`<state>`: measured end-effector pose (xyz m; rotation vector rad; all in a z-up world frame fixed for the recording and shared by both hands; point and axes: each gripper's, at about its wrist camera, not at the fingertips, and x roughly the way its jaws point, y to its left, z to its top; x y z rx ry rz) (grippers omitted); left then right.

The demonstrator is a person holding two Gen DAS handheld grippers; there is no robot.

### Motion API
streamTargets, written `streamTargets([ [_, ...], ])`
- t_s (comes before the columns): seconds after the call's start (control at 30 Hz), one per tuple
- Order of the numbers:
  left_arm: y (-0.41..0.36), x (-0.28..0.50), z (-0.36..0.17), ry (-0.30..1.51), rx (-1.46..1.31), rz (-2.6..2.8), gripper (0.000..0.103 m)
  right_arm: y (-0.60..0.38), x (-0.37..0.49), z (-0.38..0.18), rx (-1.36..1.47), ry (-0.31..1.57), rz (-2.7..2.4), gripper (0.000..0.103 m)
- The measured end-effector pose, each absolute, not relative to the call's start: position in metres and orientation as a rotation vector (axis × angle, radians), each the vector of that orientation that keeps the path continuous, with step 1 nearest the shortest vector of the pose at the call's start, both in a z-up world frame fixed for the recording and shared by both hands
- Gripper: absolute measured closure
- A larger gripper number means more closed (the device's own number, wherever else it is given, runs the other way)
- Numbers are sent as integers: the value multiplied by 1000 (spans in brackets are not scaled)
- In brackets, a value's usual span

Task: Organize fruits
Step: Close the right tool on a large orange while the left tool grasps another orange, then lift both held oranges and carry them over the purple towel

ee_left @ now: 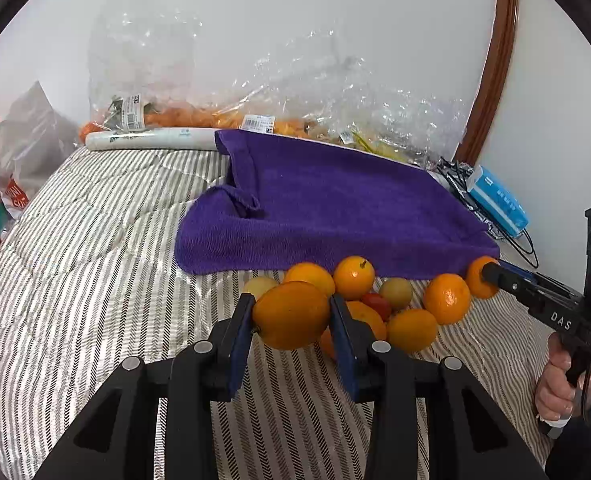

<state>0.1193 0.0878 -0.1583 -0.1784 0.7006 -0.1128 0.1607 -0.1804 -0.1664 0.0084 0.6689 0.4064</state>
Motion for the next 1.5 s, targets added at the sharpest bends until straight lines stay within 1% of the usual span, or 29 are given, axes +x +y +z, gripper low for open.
streamTargets([
  [0.07,89,119,-157,697,-185,-105,68,-178,157,-165,-6,652,415,70],
  [0.1,90,120,-157,698,-189,-103,68,-177,157,-165,-10,651,418,73],
  [0.13,91,121,-158,703,-195,-101,68,-176,157,-165,-11,655,419,78],
  [0.17,91,121,-158,707,-197,-99,68,-176,159,-166,-9,667,417,86],
  [0.27,91,121,-159,705,-196,-97,68,-178,162,-169,5,689,425,83],
  [0.3,90,120,-158,704,-195,-96,68,-177,162,-169,1,692,422,78],
  [0.33,90,120,-158,705,-196,-97,68,-176,162,-169,-6,693,419,75],
  [0.4,90,122,-159,713,-199,-94,68,-172,164,-172,-16,716,439,60],
  [0.47,91,122,-160,717,-203,-94,68,-167,167,-176,-32,750,455,55],
  [0.63,91,121,-159,712,-204,-97,68,-168,165,-176,-32,750,452,54],
  [0.7,90,121,-160,713,-203,-99,68,-170,163,-176,-26,756,453,50],
  [0.9,90,121,-159,712,-206,-95,68,-172,156,-179,-41,776,421,49],
  [0.93,90,120,-159,709,-202,-96,68,-172,154,-179,-49,775,407,50],
  [1.0,89,119,-158,703,-197,-98,68,-172,151,-178,-58,771,402,57],
  [1.07,88,119,-158,701,-193,-101,68,-169,151,-179,-73,775,401,60],
  [1.2,87,119,-158,703,-186,-107,68,-156,163,-194,-141,871,383,59],
  [1.33,86,117,-157,695,-185,-111,68,-153,160,-191,-157,853,381,60],
  [1.5,86,116,-157,687,-187,-111,68,-166,156,-184,-93,801,379,60],
])
